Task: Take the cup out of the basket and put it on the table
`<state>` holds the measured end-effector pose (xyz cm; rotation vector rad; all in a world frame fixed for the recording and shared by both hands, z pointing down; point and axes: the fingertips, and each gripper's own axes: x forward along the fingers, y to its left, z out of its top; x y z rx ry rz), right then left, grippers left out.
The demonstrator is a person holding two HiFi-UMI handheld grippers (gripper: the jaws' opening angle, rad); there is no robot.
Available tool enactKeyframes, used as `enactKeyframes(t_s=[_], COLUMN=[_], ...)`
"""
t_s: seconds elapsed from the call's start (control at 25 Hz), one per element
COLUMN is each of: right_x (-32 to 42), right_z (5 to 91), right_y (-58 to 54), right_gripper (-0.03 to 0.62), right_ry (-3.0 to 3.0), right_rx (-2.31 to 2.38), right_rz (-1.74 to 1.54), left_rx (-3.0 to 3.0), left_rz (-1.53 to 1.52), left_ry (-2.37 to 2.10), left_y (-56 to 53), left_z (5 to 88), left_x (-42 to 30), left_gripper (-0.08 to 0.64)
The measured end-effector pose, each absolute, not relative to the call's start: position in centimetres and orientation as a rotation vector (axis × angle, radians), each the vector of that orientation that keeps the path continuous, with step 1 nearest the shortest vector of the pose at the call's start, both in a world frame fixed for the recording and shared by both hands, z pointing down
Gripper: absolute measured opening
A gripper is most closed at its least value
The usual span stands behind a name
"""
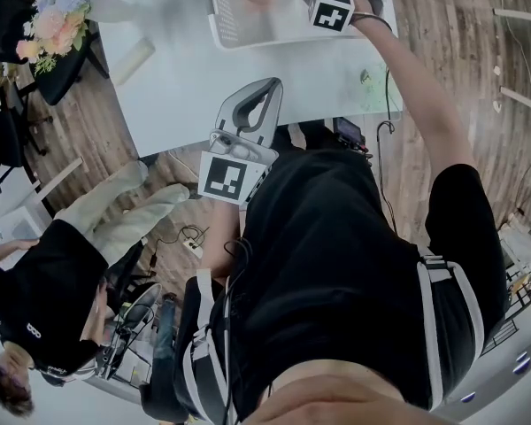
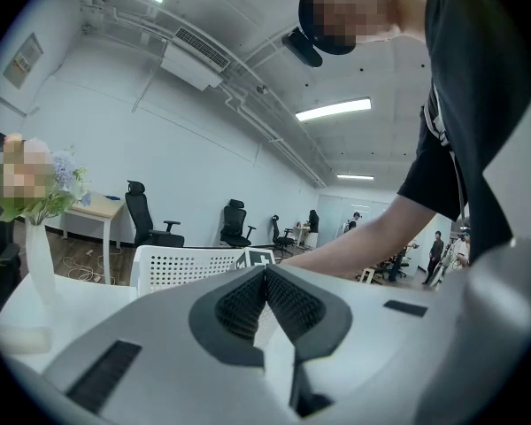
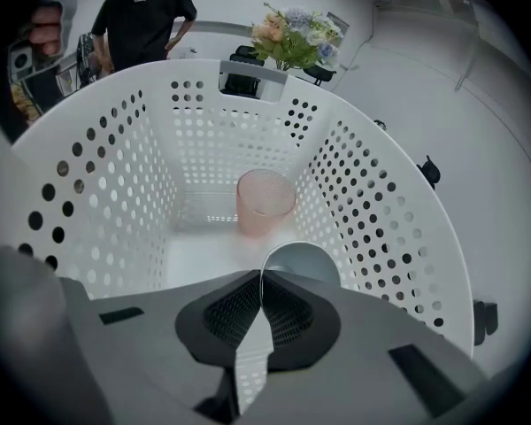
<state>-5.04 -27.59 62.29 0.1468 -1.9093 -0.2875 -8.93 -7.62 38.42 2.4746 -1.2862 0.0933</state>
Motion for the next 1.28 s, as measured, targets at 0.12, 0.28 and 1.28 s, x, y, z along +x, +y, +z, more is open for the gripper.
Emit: enactKeyframes(t_s=[0.12, 0.28, 1.28], right_x=[-5.3, -5.6, -5.5], right_z=[60.9, 58.7, 39.8], right_y=[-27.5, -27.1, -17.9], right_gripper=[0.025, 0.023, 0.023], right_ry=[-1.934, -1.963, -2.312], right_rx=[0.156, 0.170, 0.398], right_rz=[-0.289, -0.324, -0.449], left_rx=[2.488, 2.493, 2.615], left_rz=[0.090, 0.104, 0.058], left_ry=[-1.284, -1.294, -1.281], left_y=[-7.5, -7.4, -6.0], left_z=[38.2, 37.9, 34.7], left_x=[-8.8, -8.8, -6.0], left_gripper=[0.021, 0.021, 0.021])
